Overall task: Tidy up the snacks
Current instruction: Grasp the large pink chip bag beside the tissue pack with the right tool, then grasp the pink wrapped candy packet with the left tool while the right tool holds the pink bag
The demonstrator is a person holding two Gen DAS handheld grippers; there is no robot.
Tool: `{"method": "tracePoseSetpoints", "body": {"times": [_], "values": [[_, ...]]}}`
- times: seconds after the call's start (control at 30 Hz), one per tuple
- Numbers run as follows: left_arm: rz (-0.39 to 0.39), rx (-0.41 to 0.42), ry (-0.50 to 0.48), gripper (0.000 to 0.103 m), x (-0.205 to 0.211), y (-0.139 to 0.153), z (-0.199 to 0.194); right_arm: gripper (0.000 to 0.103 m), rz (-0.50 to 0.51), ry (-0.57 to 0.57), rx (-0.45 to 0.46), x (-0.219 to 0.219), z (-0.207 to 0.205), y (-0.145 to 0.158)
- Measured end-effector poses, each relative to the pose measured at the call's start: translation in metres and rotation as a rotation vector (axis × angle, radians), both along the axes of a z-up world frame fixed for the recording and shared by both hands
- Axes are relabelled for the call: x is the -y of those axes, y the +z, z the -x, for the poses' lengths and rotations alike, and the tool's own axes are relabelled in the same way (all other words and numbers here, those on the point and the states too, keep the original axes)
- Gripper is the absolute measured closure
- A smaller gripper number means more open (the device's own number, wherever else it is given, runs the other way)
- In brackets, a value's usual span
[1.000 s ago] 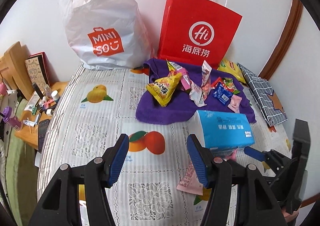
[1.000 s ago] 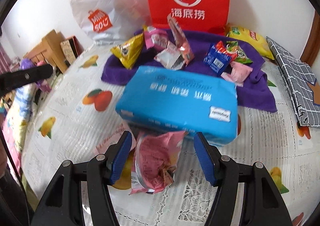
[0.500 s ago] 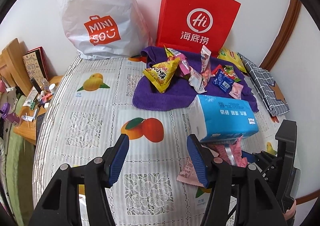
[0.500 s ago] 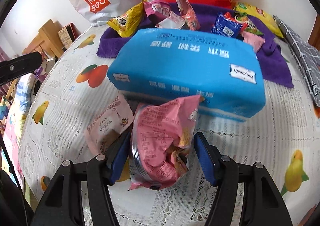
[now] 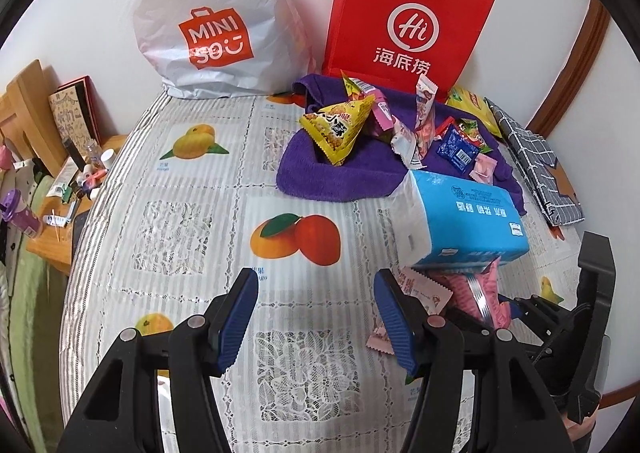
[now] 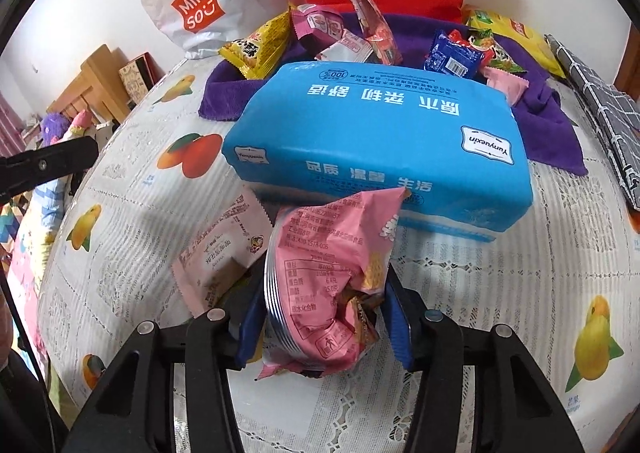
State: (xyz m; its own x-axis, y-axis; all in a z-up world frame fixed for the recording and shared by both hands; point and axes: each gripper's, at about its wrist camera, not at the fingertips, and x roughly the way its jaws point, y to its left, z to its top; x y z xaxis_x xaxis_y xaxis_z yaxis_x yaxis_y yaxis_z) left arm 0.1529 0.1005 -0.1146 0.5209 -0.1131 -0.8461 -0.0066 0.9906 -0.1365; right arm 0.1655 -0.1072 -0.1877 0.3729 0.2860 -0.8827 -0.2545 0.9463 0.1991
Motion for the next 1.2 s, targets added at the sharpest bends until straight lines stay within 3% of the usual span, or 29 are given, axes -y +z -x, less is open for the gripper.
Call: {"method": "tracePoseSetpoints", "body": {"times": [0.57,0.87,1.2], "values": [[0.006,-0.017,-0.013,0.045,0.005,-0.006,0.0,0.051,0.006,-0.009,0.011,0.005,0.003,0.002],[0.009,-0.026,-0.016,0.045,0.007,-0.012,0.0,0.051,0.025,-0.009,0.1,0.005,0.011,-0.003],[0.012,-0.043,-0.019,0.045,0.004,-0.022,-0.001,0.055,0.027,-0.002,0.13,0.007,0.014,0.007]]}}
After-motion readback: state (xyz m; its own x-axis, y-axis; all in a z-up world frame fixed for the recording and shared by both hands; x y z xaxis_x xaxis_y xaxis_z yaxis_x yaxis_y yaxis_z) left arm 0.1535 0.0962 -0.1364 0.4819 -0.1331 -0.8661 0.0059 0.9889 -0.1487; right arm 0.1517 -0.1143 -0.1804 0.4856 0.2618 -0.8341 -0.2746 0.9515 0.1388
